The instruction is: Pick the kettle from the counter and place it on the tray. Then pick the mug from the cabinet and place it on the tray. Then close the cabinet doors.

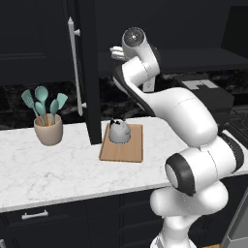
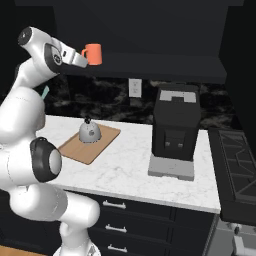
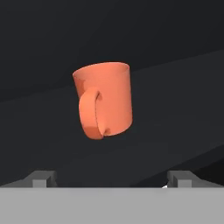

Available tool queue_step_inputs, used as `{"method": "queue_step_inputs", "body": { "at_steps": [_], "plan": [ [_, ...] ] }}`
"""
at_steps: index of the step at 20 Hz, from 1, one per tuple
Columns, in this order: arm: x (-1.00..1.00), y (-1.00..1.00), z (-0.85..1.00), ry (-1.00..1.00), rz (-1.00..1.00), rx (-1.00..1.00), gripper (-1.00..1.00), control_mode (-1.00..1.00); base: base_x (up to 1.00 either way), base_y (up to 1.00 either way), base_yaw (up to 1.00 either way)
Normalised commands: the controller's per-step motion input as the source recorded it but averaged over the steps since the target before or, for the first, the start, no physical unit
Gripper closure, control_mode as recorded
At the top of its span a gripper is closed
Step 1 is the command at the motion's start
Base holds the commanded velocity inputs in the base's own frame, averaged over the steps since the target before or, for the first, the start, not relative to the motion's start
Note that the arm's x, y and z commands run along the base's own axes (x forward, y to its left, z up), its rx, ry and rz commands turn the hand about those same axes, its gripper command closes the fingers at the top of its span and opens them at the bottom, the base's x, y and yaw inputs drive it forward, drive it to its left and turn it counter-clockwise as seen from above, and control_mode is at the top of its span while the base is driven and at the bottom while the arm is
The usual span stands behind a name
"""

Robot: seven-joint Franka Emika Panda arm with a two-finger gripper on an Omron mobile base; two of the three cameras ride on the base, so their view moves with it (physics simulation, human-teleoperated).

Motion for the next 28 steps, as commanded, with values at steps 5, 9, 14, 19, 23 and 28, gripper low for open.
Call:
{"method": "queue_step_inputs", "body": {
  "at_steps": [5, 9, 14, 19, 23, 28],
  "plan": [
    [0.22, 0.00, 0.00, 0.02, 0.00, 0.00, -1.00, -1.00, 0.00, 0.00, 0.00],
    [0.24, 0.01, 0.00, 0.02, 0.00, 0.00, -1.00, -1.00, 0.00, 0.00, 0.00],
    [0.27, 0.04, 0.00, 0.00, 0.00, -0.01, -1.00, -1.00, 0.00, 0.00, 0.00],
    [0.19, 0.00, 0.00, 0.00, 0.00, -0.01, -1.00, -1.00, 0.00, 0.00, 0.00],
    [0.25, 0.01, 0.00, 0.04, -0.01, -0.02, -1.00, -1.00, 0.00, 0.00, 0.00],
    [0.31, 0.02, 0.00, 0.07, -0.01, -0.04, -1.00, -1.00, 0.00, 0.00, 0.00]
  ]
}}
